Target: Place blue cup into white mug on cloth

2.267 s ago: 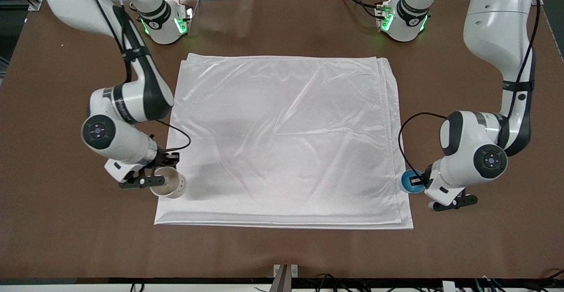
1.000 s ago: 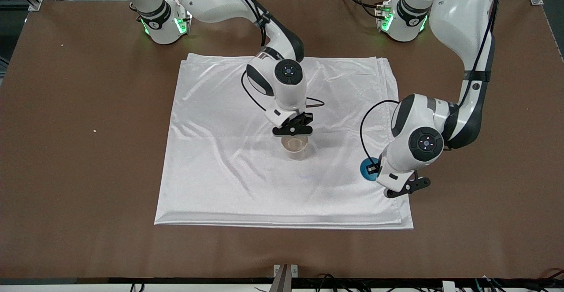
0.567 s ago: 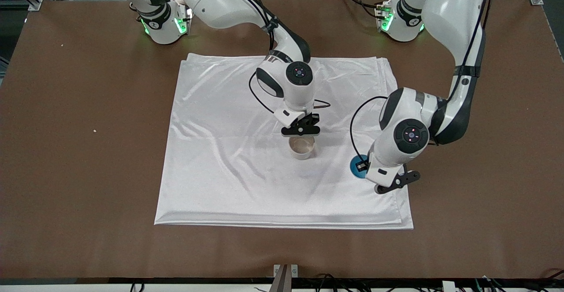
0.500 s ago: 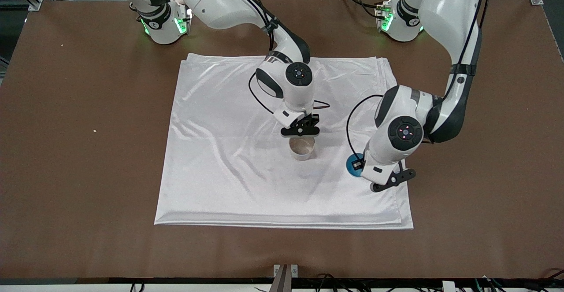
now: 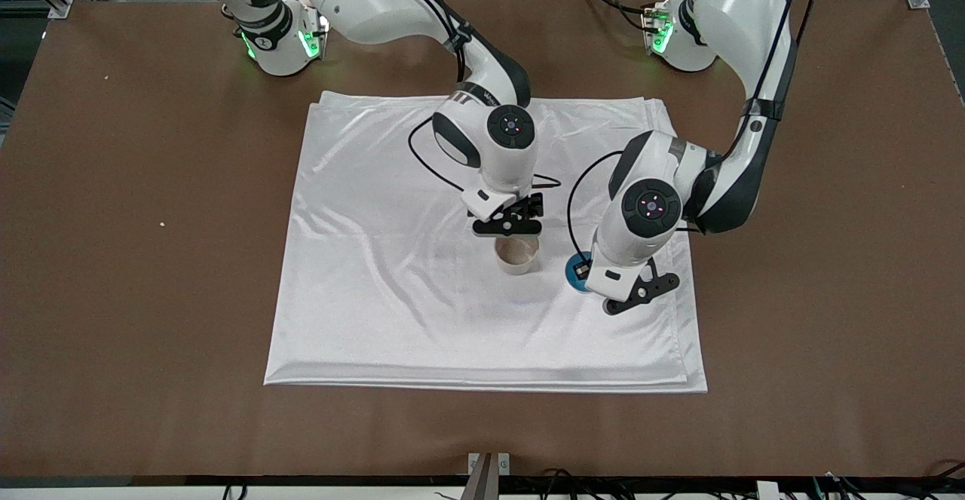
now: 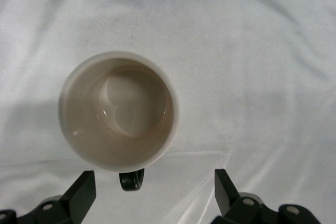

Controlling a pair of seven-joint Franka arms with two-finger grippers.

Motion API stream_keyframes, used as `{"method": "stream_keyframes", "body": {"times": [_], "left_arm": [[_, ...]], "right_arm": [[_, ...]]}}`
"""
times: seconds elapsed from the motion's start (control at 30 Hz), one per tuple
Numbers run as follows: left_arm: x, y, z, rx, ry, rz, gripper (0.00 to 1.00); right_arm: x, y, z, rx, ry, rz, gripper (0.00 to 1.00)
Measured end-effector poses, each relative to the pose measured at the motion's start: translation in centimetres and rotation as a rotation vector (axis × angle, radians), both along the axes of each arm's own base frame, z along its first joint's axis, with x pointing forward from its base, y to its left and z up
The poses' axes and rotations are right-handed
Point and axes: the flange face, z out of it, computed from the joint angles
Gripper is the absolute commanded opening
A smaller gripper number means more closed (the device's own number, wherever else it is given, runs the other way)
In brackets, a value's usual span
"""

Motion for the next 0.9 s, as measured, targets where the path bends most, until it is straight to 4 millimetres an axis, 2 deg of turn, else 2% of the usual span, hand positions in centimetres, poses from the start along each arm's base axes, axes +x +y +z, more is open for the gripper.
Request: {"method": "stream_keyframes", "body": {"times": [0.1,0.33,0.7,0.9], "left_arm": [[-0.4,-0.7,0.3,-0.007,-0.002,-0.008,0.0],[-1.7,-3.2,0.5,-0.052,0.021,0.001,0.0],[-3.8,-6.6,0.6,-0.108,0.056,-0.024,0.0],[-4.6,-7.8,0.7,-0.121,0.063,-0.033,0.0]], "right_arm": [[1.0,-1.0,3.3,0.01,-0.011,0.0,1.0],[2.8,-4.9,11.7,0.013,-0.013,-0.016,1.0],[3.3,-11.2,21.5,-0.007,0.012,-0.069,1.0],[3.5,-16.3,26.9,-0.005,0.009,-0.047,1.0]]}}
